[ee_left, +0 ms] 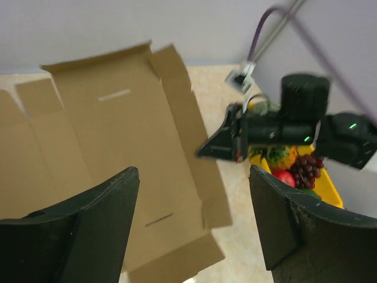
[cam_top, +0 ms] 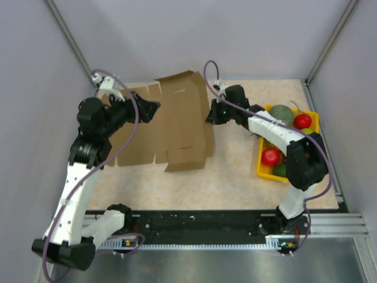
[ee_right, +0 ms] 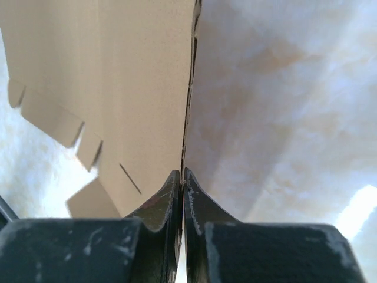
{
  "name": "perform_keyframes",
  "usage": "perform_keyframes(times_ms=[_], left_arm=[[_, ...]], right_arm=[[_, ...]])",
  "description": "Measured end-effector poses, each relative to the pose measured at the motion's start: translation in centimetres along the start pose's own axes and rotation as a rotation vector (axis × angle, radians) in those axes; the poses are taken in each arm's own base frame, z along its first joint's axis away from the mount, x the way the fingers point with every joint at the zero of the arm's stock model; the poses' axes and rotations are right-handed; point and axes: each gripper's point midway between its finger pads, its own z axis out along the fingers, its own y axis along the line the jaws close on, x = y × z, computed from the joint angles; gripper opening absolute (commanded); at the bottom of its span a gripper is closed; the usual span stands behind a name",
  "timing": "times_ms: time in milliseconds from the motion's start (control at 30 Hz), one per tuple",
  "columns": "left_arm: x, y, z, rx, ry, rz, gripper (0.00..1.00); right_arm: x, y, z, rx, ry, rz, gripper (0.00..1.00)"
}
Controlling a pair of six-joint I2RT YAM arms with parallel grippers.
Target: Fold the paper box
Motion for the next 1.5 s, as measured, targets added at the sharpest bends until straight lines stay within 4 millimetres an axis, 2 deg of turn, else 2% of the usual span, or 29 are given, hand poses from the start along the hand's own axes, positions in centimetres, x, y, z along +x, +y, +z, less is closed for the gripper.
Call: perform_keyframes(times_ms=[67, 133, 200, 300, 367, 433, 533, 700, 800, 867, 933, 1033, 1100, 1167, 1200, 1267, 1300, 1333, 1400, 1500], left_arm=[[0.6, -0.3, 2.2, 0.049, 0.082, -0.002, 0.79], [1.8, -0.3, 3.8, 0.086, 0.15, -0.01, 0.78], [3.4, -0.4, 5.0, 0.112, 0.222, 0.01, 0.77], [4.9, -2.0, 6.1, 0.155, 0.275, 0.143, 0.79], [5.0, -3.7, 6.5, 0.206, 0.264, 0.276, 0.8], [4.6, -4.4, 6.5, 0.237, 0.233, 0.381, 0.83], [3.4, -3.9, 7.0, 0.234, 0.177, 0.526, 0.83], [3.6, -1.8, 8.6, 0.186, 0.18, 0.677, 0.79], [4.8, -0.5, 9.8, 0.178, 0.221, 0.718, 0.71], [5.8, 0.3, 10.6, 0.182, 0.253, 0.738, 0.54], [6.3, 1.4, 11.4, 0.155, 0.272, 0.752, 0.45], [5.9, 2.8, 13.0, 0.097, 0.268, 0.774, 0.22], [5.7, 3.2, 13.7, 0.087, 0.257, 0.78, 0.01], [5.3, 3.3, 13.9, 0.087, 0.249, 0.797, 0.0], [4.9, 3.1, 13.9, 0.091, 0.242, 0.805, 0.0], [4.3, 2.8, 13.9, 0.099, 0.23, 0.815, 0.0], [3.9, 2.4, 13.8, 0.109, 0.223, 0.82, 0.0], [3.5, 2.0, 13.8, 0.123, 0.213, 0.821, 0.0], [2.6, 1.1, 13.6, 0.15, 0.19, 0.822, 0.0], [2.1, 0.1, 12.7, 0.19, 0.174, 0.823, 0.0]], right_arm=[[-2.7, 0.6, -2.9, -0.018, -0.003, -0.115, 0.0], [-3.7, 1.0, -5.6, -0.035, 0.001, -0.193, 0.0], [-3.8, 1.4, -8.5, -0.058, 0.017, -0.264, 0.0], [-2.9, 3.2, -11.6, -0.127, 0.058, -0.354, 0.0], [-2.6, 4.0, -12.8, -0.165, 0.077, -0.395, 0.0], [-2.4, 4.8, -13.8, -0.202, 0.093, -0.432, 0.0], [-1.7, 5.2, -14.7, -0.234, 0.124, -0.469, 0.0], [-0.4, 5.4, -15.7, -0.269, 0.17, -0.498, 0.0], [-0.3, 5.9, -16.5, -0.292, 0.163, -0.519, 0.0], [-0.4, 6.3, -17.1, -0.308, 0.15, -0.54, 0.0], [-0.4, 6.6, -17.6, -0.32, 0.14, -0.555, 0.0], [-0.4, 6.7, -18.0, -0.332, 0.137, -0.568, 0.0], [-0.4, 6.5, -18.0, -0.331, 0.136, -0.575, 0.0], [-0.4, 6.4, -18.0, -0.327, 0.138, -0.581, 0.0], [-0.7, 6.3, -18.0, -0.32, 0.13, -0.589, 0.09], [-1.2, 6.1, -18.1, -0.299, 0.118, -0.598, 0.16], [-1.6, 6.0, -18.1, -0.284, 0.107, -0.603, 0.37], [-2.1, 5.9, -18.1, -0.267, 0.093, -0.61, 0.46], [-3.1, 5.6, -18.0, -0.232, 0.073, -0.613, 0.56], [-4.8, 5.6, -17.8, -0.206, 0.042, -0.635, 0.58]])
